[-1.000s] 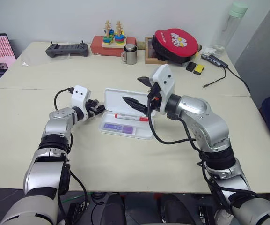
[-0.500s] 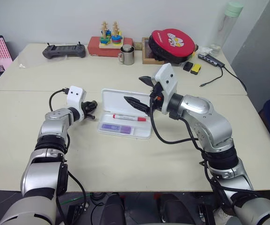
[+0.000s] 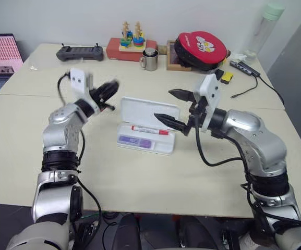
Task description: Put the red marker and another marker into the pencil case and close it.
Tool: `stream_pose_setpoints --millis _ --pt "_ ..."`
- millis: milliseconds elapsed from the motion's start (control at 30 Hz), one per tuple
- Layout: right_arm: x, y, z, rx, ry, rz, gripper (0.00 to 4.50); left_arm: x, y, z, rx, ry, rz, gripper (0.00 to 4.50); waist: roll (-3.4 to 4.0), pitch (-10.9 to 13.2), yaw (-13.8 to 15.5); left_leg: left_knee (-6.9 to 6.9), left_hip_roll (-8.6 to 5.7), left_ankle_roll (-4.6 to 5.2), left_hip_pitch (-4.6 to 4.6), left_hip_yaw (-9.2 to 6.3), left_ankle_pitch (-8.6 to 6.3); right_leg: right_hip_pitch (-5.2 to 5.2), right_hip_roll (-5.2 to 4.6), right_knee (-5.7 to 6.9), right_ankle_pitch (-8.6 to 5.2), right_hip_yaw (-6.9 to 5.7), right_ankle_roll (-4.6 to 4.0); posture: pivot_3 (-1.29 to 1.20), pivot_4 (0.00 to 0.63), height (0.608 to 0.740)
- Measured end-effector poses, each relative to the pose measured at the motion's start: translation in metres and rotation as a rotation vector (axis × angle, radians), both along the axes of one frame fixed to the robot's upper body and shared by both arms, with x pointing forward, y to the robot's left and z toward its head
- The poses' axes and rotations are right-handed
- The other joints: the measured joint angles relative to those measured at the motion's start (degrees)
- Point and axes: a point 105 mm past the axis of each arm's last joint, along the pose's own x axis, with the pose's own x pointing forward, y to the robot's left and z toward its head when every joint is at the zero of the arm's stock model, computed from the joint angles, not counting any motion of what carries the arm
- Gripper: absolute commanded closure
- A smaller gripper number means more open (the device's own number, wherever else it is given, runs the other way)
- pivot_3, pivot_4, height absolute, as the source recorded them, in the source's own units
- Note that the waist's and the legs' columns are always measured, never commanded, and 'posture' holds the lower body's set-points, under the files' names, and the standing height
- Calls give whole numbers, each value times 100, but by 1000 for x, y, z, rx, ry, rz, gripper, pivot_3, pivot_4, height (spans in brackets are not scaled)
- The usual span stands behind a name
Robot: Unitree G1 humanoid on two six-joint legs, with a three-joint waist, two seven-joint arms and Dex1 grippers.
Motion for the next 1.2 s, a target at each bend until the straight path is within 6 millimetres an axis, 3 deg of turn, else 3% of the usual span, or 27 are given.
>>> stream_pose_setpoints --millis 33,133,167,367,433,500,800,867,1200 --pt "-1 -5 -2 -1 9 -6 0 -14 -16 -6 50 10 -102 4048 10 -6 -8 0 -1 1 9 2 -1 10 -1 -2 -1 2 -1 0 150 740" --pt "-2 -27 -8 -23 36 -66 0 -48 -57 -50 240 117 -369 4048 18 -2 -15 1 2 2 27 3 0 16 6 4 -3 5 -1 0 150 740" --pt "-2 -33 -11 -32 49 -79 0 -52 -61 -63 309 144 -401 4048 18 -2 -21 1 3 8 29 2 3 16 8 4 -3 7 0 0 150 740" --pt "-8 -47 -29 -103 89 -132 0 -54 -68 -90 473 175 -473 4048 18 -2 -89 8 0 37 37 3 23 26 9 2 -8 15 39 0 150 740" --pt "-10 -47 -38 -111 112 -151 0 -49 -67 -118 595 203 -473 4048 18 -2 -90 10 -1 37 42 5 23 33 8 1 -8 19 40 0 150 740" --pt "-11 -46 -42 -120 117 -161 0 -49 -68 -131 607 237 -496 4048 18 -1 -102 10 0 37 34 5 23 24 9 1 -8 19 40 0 150 740" --pt "-9 -45 -39 -112 98 -205 0 -43 -66 -133 644 203 -518 4048 18 -1 -103 6 -1 37 17 4 22 12 9 0 -7 14 28 0 150 740" --pt "-9 -46 -39 -112 98 -208 0 -41 -64 -136 656 215 -510 3364 18 -1 -103 6 -1 37 17 3 22 11 9 1 -7 13 29 0 150 740" --pt "-8 -46 -40 -109 97 -222 0 -38 -65 -139 663 215 -507 1709 18 -1 -104 7 0 37 17 2 23 12 9 1 -7 13 29 0 150 740"
